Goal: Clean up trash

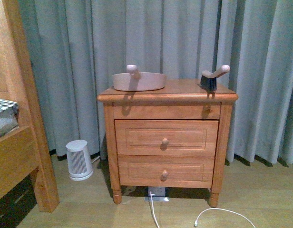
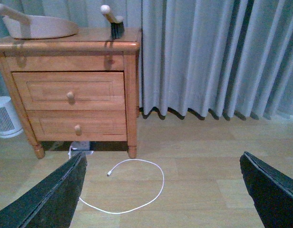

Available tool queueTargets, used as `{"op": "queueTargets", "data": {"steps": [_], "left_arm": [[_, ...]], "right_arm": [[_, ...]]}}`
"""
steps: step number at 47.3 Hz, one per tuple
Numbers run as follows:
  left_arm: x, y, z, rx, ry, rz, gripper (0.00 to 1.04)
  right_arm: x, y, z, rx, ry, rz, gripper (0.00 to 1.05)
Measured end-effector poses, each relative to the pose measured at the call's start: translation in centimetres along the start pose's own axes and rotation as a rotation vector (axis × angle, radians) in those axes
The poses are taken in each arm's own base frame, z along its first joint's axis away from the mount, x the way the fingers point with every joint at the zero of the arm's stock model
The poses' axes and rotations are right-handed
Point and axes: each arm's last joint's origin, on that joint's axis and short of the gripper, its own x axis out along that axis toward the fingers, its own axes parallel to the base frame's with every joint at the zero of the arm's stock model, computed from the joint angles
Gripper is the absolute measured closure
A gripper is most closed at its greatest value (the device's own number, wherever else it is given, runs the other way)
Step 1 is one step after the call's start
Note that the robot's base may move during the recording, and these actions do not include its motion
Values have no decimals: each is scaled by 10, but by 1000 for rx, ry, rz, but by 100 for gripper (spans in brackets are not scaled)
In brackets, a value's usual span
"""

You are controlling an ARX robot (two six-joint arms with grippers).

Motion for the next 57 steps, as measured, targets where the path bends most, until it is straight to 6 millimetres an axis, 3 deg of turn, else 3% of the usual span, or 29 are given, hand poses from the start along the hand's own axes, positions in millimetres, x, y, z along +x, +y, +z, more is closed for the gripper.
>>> {"op": "queueTargets", "data": {"steps": [57], "left_arm": [[0,0,0,0,0,0,8]], "right_arm": [[0,0,0,0,0,0,7]]}}
